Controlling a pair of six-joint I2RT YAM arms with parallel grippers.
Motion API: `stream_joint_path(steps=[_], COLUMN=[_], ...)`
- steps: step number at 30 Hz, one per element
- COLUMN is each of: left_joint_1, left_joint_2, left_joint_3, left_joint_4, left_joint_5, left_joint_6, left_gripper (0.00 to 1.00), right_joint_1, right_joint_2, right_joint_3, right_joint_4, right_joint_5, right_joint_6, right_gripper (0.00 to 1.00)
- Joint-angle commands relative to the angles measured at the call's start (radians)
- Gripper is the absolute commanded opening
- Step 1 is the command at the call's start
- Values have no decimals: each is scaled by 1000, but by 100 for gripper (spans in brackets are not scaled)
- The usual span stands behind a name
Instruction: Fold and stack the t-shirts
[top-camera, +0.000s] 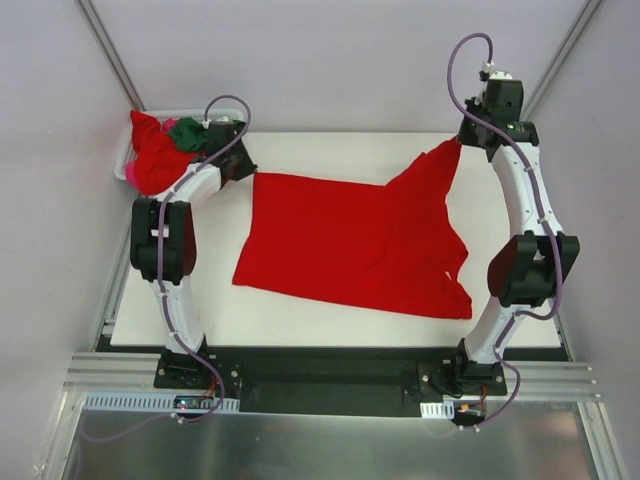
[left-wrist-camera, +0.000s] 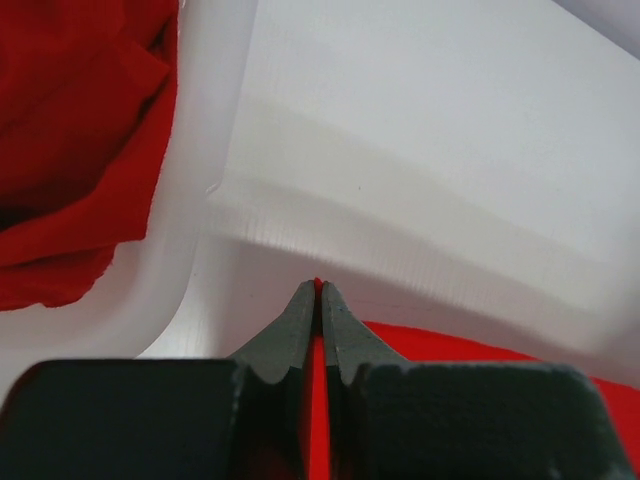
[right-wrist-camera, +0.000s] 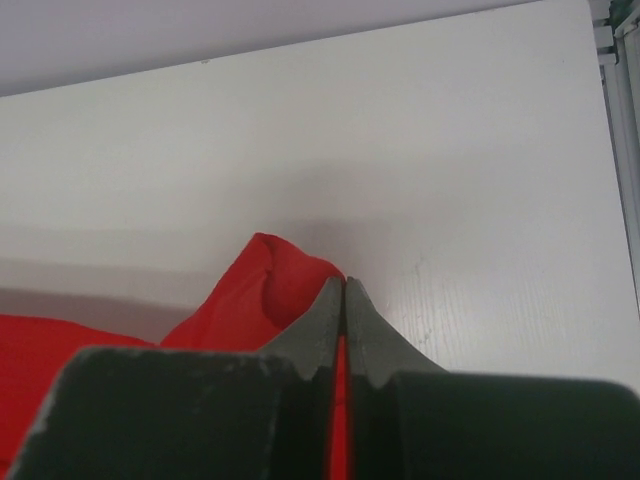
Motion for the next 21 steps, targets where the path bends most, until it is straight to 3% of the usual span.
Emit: stream_joint_path(steps=[1, 14, 21], left_joint_1=[26, 38, 40], left_joint_2=[-34, -130, -262], left_joint_3=[-20, -138, -320], left_joint_4=[65, 141, 193], left_joint_5=[39, 129, 134], left_joint_6=[17, 61, 86], left_gripper=[0, 0, 0], right_joint_1=[-7, -7, -8], right_joint_2=[-24, -224, -374], right_joint_3=[-14, -233, -414], right_joint_4=[4, 5, -16], right_joint_5=[1, 13, -19], right_joint_6=[-19, -25, -6], right_gripper=[1, 1, 1])
